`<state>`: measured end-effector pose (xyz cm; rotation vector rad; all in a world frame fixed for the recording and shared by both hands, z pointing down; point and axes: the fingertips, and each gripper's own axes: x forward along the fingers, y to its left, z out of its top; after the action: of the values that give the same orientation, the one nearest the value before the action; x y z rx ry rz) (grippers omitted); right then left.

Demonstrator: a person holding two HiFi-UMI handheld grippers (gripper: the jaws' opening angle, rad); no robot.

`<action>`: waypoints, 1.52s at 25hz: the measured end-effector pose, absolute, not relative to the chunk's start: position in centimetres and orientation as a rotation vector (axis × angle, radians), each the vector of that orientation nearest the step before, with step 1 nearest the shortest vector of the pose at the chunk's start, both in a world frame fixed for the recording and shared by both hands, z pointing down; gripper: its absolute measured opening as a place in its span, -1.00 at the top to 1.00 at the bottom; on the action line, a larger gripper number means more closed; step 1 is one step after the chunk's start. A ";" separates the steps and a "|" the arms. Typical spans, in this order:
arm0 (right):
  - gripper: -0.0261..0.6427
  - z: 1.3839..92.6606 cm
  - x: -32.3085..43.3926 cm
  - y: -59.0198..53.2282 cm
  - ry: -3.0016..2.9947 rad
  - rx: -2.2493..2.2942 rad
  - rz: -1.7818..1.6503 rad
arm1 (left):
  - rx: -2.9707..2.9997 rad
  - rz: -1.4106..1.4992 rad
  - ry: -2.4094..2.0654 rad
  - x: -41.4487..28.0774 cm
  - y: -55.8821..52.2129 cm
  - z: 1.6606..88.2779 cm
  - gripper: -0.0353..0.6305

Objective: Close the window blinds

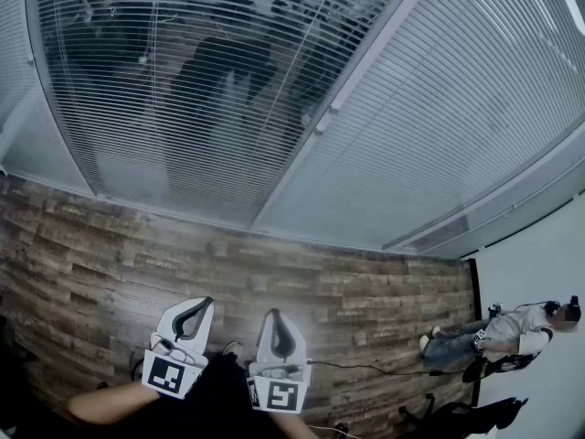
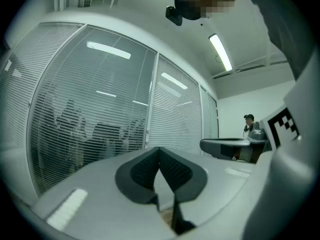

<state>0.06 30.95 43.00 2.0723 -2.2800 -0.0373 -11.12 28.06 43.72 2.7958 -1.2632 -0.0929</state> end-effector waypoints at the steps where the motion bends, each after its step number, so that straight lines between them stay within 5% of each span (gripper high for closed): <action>1: 0.92 43.1 0.3 30.9 -2.288 2.075 -0.035 | 2.785 -0.097 -1.270 -11.0 27.9 43.8 0.89; 38: 0.91 47.4 12.9 26.0 -2.499 2.011 0.088 | 2.702 0.022 -1.488 0.0 23.1 48.4 0.89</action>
<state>12.92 26.02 47.37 2.0111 -2.4985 0.0877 -0.02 23.11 48.38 2.7016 -1.4876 0.0215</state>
